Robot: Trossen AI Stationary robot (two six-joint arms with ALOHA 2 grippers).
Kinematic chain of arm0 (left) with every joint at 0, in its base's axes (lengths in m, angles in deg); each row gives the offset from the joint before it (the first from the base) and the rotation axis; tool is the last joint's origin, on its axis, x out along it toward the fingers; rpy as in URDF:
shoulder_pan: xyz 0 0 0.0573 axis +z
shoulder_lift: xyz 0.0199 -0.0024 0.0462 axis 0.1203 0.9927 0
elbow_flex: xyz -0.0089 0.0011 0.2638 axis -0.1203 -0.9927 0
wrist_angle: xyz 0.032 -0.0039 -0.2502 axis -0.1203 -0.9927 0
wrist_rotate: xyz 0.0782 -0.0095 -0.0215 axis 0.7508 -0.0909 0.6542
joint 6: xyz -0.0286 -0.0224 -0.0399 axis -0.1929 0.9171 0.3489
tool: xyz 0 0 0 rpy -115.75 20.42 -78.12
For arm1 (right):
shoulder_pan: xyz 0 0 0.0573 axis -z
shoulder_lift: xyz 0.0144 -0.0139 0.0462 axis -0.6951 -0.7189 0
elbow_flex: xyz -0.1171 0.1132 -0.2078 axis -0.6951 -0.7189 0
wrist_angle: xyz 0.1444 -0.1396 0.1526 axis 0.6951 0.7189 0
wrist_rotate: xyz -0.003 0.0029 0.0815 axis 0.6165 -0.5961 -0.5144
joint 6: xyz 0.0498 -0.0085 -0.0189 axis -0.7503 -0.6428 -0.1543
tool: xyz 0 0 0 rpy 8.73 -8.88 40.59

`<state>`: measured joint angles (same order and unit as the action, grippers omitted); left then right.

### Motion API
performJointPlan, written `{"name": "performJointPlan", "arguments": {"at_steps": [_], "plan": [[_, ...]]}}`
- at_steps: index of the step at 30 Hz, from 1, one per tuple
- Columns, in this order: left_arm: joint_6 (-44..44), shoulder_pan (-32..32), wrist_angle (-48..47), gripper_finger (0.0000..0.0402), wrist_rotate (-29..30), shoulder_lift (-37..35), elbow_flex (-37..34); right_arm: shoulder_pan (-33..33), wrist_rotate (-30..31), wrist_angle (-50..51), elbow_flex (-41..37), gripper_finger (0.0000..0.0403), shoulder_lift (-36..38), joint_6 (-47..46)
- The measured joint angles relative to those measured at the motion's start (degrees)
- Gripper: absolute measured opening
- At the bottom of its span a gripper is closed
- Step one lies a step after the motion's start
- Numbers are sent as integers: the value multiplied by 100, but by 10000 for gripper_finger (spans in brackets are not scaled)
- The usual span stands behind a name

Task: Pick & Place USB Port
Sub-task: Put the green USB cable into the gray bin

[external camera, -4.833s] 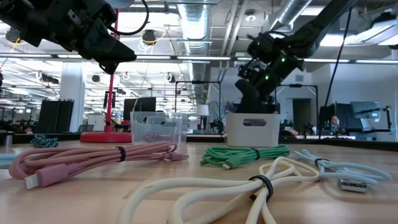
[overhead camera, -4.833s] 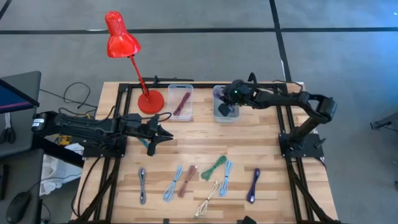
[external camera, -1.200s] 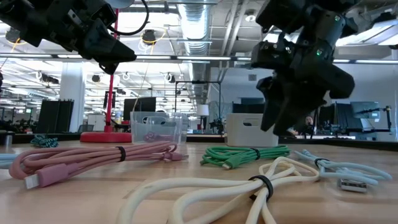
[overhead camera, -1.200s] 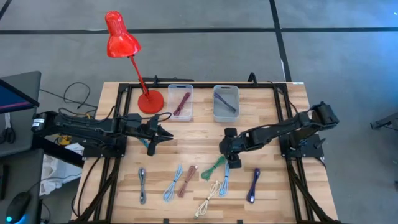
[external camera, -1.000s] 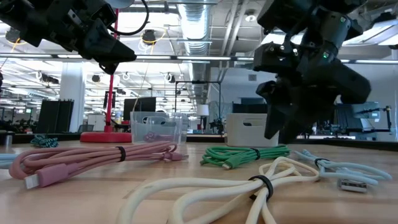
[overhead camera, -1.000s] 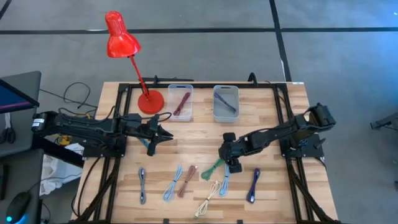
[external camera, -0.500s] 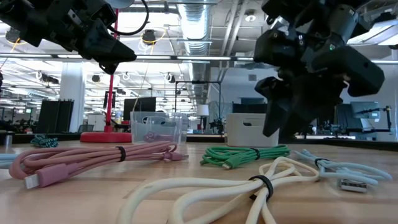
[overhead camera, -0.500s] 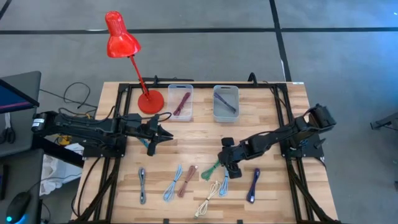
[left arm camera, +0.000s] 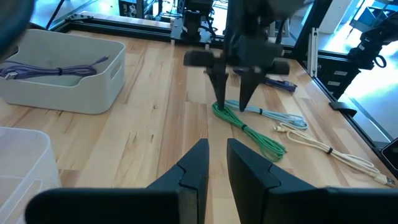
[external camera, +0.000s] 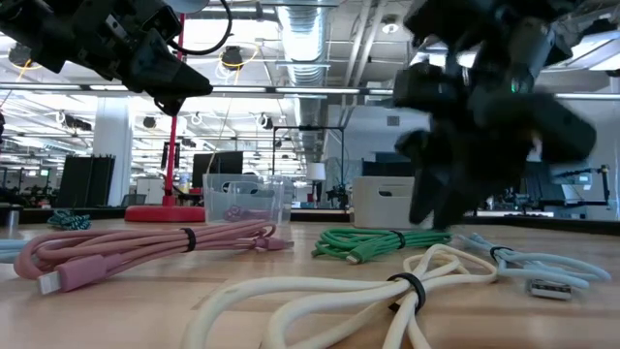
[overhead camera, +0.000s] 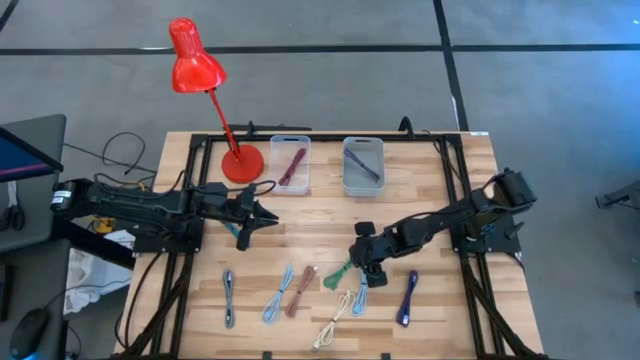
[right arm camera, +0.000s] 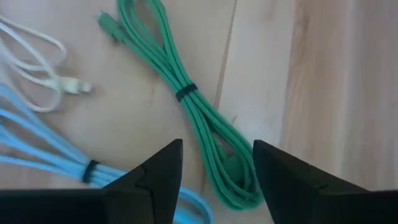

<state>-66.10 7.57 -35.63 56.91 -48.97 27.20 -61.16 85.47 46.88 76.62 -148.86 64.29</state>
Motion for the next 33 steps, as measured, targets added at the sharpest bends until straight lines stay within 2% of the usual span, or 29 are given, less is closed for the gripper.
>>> {"name": "performJointPlan", "arguments": {"at_steps": [6, 10, 13, 17, 19, 25, 33], "plan": [[0, 0, -1, 57, 1, 2, 0, 0, -80, -169, 26, 184, -441, -2], [0, -2, -2, 57, -1, -4, 0, -11, -74, -279, 20, 160, -552, -2], [0, -2, -2, 57, -1, -2, 0, -9, -29, -322, 13, 120, -472, 5], [0, -2, -2, 57, -1, -2, 0, 4, -23, -311, 10, 39, -306, 131], [0, -1, -2, 57, 0, -2, 0, 0, -19, -252, -16, 13, -245, 236], [0, -1, -2, 57, 1, -2, 0, 0, 35, -231, -17, 6, -72, 264], [0, -1, -2, 57, 1, -2, 0, 113, 952, 232, -15, 4, 526, 305]]}}
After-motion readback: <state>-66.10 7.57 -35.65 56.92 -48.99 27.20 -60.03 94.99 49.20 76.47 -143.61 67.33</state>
